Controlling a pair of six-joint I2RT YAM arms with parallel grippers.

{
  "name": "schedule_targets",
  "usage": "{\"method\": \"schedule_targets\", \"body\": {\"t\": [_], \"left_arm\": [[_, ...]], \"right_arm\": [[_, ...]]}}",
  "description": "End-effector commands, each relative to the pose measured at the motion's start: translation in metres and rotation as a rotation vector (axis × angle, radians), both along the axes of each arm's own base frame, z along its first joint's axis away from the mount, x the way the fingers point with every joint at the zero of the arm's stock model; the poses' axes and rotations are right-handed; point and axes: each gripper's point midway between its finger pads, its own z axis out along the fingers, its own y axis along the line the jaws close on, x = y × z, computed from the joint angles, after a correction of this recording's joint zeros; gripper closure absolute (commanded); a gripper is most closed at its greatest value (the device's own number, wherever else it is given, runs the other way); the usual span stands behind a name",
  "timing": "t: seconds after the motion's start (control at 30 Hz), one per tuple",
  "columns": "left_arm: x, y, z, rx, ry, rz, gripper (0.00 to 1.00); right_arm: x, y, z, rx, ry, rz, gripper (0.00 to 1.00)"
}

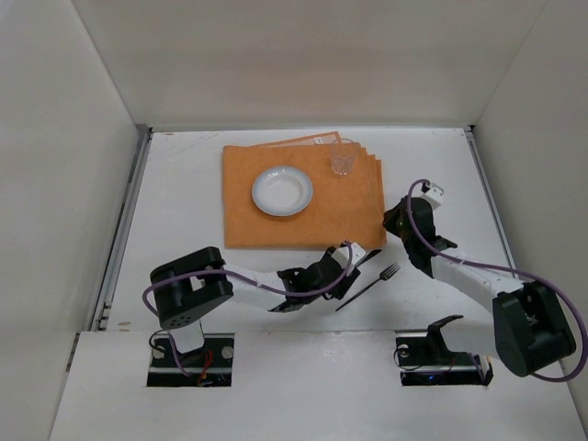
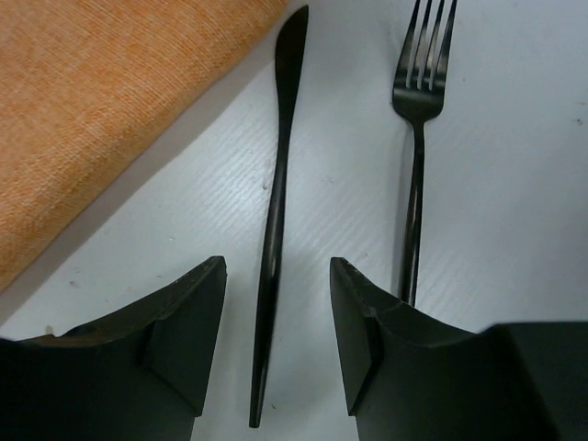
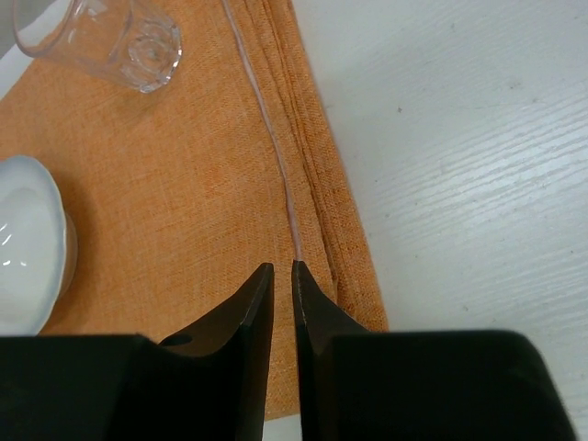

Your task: Set the dinner table for one person

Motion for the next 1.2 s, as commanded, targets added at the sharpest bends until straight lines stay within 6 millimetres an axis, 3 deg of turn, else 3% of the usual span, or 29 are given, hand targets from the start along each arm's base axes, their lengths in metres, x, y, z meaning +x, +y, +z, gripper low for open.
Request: {"method": "schedule_targets", "body": {"t": [0.0, 0.37, 0.6, 0.73, 0.9, 1.17], "left_arm": [[-0.002, -0.015, 0.008, -0.004, -0.024, -0.047, 0.53], [0.003, -0.018, -0.012, 0.063, -0.034, -0.071, 0.62], [-0.015, -0.019, -0.031, 0.106, 0.007, -0.153, 0.78], [-0.018, -0.014, -0.034, 0.129, 0.007, -0.158, 0.88], [-0.014, -0.011, -0.01, 0.089, -0.033, -0.13, 0.91], [0.002, -0.003, 0.058, -0.056, -0.112, -0.05, 0.93]], "right_arm": [[0.009, 0.001, 0.017, 0.05, -0.068, -0.004, 0.8], [0.006, -0.002, 0.028, 0.068, -0.102, -0.008, 0.74], [0.003, -0.007, 0.032, 0.075, -0.118, -0.03, 0.55], [0.002, -0.009, 0.032, 0.075, -0.122, -0.038, 0.54], [0.002, -0.013, 0.032, 0.077, -0.122, -0.048, 0.54], [0.0, -0.021, 0.038, 0.088, -0.147, -0.077, 0.54]]}}
